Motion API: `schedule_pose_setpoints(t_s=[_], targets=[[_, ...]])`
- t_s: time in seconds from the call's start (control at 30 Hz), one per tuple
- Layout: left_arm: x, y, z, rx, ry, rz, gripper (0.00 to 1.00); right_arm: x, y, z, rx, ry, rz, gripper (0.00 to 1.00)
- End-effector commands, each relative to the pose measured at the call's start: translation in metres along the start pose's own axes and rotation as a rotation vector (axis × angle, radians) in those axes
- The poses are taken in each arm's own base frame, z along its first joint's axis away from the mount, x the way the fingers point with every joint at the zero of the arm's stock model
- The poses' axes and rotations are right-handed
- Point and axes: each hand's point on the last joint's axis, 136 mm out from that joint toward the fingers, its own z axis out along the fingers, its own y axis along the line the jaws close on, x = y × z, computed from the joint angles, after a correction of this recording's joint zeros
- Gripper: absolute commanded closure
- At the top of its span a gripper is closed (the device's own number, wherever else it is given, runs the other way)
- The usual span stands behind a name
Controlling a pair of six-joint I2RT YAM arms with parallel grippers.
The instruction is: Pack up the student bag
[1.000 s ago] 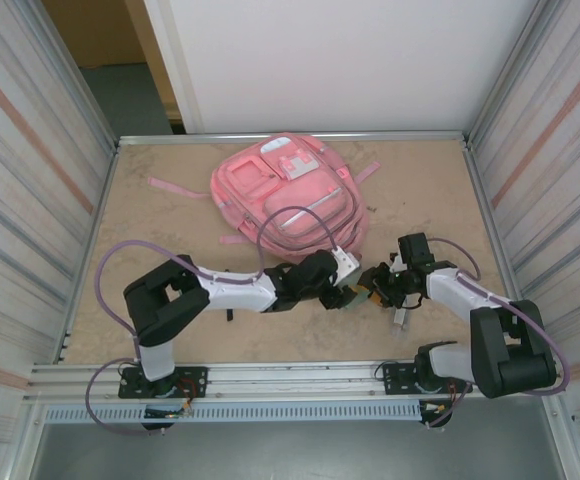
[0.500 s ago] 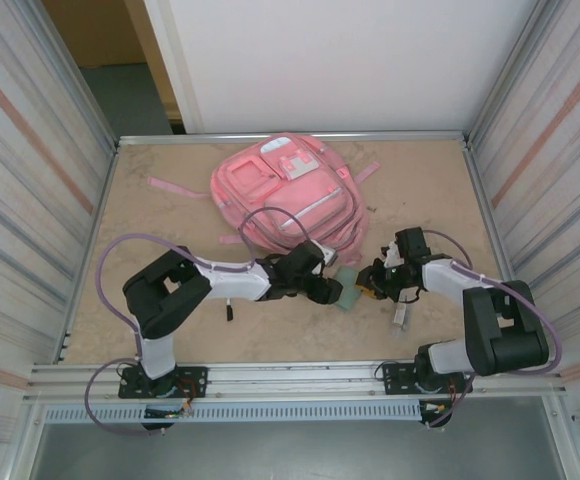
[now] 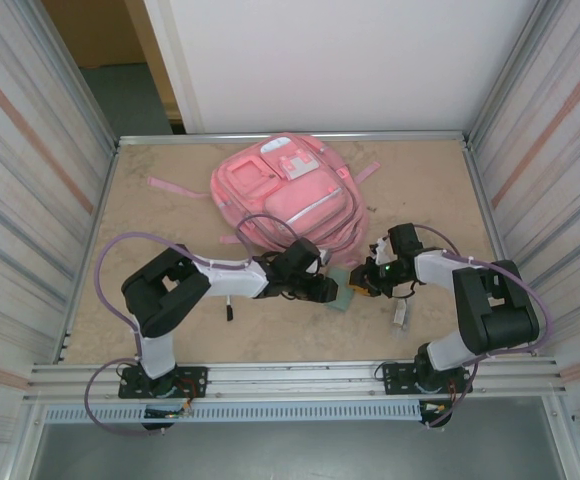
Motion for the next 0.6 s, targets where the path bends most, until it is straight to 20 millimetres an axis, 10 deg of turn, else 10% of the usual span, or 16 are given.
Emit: schedule_pose_setpoints(t_s=[0.0,0.27,0.57], targets=[[-0.002,-0.024,-0.014,0.094,0.000,0.000,0.70,0.004,0.005,0.001,-0.006,0.011,-0.056,0.79],[-0.021,-0.008,-0.039,-0.010,-0.112,0.040,0.94,-0.009,0.021,-0.034,0.061,-0.113,0.024,0.44],[-0.047,-0.024,-0.058,-0.362,-0.235,0.572,0.95,0.000,0.054,-0.071,0.107,-0.115,0.297,0.28]])
